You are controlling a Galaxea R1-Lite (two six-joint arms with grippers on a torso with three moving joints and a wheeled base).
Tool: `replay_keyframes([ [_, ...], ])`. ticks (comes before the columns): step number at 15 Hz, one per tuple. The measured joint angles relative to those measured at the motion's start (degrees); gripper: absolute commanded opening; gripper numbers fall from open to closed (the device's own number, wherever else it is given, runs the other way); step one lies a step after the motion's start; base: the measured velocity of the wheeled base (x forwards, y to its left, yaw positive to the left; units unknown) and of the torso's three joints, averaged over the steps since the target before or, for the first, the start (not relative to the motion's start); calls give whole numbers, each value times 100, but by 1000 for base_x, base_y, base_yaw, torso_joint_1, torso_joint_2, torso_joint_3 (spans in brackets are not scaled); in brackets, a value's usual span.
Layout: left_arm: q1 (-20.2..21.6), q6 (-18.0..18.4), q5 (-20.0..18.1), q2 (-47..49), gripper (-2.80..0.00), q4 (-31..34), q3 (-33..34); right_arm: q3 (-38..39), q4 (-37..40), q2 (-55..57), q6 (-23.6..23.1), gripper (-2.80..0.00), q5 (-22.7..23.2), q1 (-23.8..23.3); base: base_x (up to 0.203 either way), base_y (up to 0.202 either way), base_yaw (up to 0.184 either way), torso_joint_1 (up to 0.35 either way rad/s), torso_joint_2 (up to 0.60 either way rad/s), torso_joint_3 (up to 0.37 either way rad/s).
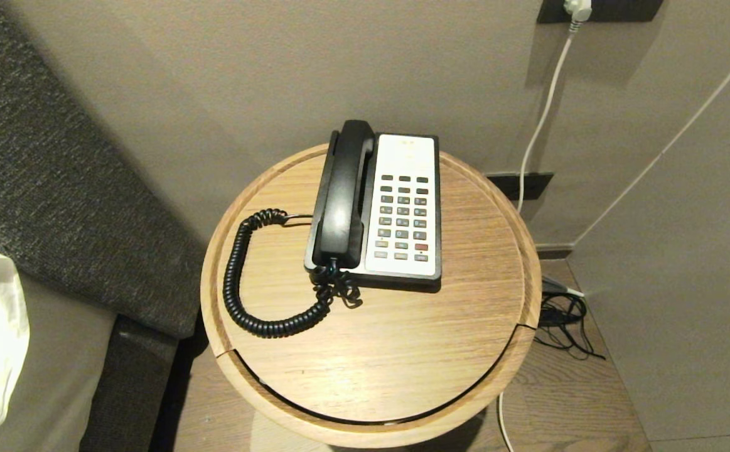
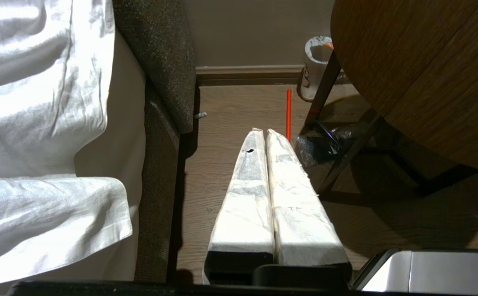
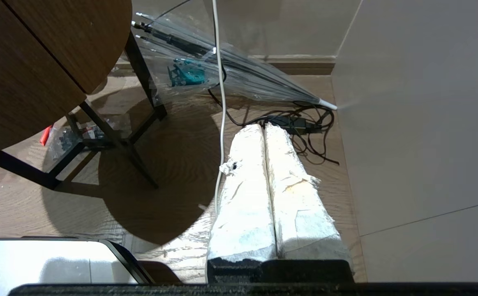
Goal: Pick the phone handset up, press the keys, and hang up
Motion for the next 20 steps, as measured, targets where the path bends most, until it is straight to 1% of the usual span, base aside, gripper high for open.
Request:
replay_keyframes([
  [4, -5, 130, -66, 0, -280, 59, -23, 0, 0, 2, -1, -280, 0, 2, 0, 0, 0, 0, 0, 0],
  [6, -10, 136, -76, 0, -280, 54, -28, 0, 0, 2, -1, -280, 1, 2, 0, 0, 0, 0, 0, 0],
  [9, -10, 39, -23, 0, -280, -28, -1, 0, 0, 2, -1, -280, 0, 2, 0, 0, 0, 0, 0, 0],
  [14, -10, 48, -34, 0, -280, -30, 2, -2, -2, 5, -1, -280, 1, 2, 0, 0, 0, 0, 0, 0],
  [16, -10, -16, -44, 0, -280, -35, 2, -2, 0, 5, -1, -280, 0, 2, 0, 0, 0, 0, 1, 17],
  [18, -10, -121, -33, 0, -280, -184, 38, -2, 0, 7, -1, -280, -2, 2, 0, 0, 0, 3, 6, 138],
  [20, -10, -152, -28, 0, -280, -232, 68, -2, 0, 7, -1, -280, 0, 2, 0, 0, 0, 5, 7, 198],
])
